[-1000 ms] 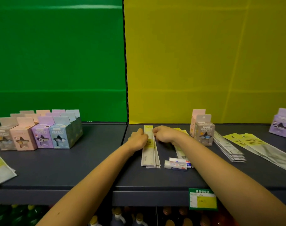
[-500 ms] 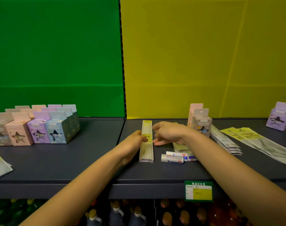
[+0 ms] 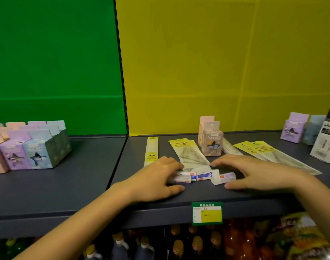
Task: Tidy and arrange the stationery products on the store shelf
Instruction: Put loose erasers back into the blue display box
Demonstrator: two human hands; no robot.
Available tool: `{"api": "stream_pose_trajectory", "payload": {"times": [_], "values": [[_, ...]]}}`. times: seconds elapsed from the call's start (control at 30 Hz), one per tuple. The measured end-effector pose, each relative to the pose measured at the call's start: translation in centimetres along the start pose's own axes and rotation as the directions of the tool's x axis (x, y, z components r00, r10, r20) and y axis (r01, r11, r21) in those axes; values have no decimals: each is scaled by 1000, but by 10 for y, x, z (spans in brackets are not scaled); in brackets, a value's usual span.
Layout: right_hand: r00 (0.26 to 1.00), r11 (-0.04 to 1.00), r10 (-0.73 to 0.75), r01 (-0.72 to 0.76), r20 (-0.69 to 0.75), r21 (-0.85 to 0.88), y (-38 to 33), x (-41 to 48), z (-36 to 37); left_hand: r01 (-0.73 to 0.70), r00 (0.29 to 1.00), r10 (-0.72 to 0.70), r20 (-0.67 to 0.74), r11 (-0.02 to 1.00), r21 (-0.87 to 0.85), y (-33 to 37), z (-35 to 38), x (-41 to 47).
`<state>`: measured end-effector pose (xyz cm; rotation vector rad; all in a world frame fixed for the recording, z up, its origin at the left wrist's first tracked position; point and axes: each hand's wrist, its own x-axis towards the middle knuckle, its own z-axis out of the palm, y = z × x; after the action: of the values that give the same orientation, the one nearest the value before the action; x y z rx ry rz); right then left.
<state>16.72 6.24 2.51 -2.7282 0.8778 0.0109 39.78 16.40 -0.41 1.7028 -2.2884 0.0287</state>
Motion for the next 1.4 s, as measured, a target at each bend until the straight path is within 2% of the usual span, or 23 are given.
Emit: {"api": "stream_pose_trajectory", "payload": {"times": [0.13,0.23,0.4,0.5,0.6,0.8,0.97,1.1,1.2,1.4], "values": [[996,999,-44,45,-77,14,6,-3,15,-39,999,35,30,989,142,4,6,8],[985,993,-113,106,-130,-55,7,-2,22,-62,997,50,67,980,188,6,7,9],[979,964,-148,110,-142,-243,8,0,19,25,985,-42,165,994,104,13,4,11],[989,949,-118,85,-93,-305,4,4,14,115,962,-123,244,992,47,17,-1,15],[994,933,-97,75,-46,-352,0,7,13,169,954,-166,250,986,10,19,-4,15],[989,931,-121,82,-87,-354,3,8,20,157,982,-163,91,985,76,26,6,7],[972,968,-147,103,-182,-228,-1,11,15,207,967,-198,-163,978,40,26,-11,-11],[922,963,-255,216,-290,-162,-31,27,3,248,905,-228,-360,969,11,13,-44,-42],[872,935,-354,326,-340,-136,-67,48,-2,359,837,-350,-420,931,-61,-7,-66,-82],[819,854,-520,502,-241,-138,-152,91,11,606,658,-588,-470,784,-132,-52,-100,-199]]}}
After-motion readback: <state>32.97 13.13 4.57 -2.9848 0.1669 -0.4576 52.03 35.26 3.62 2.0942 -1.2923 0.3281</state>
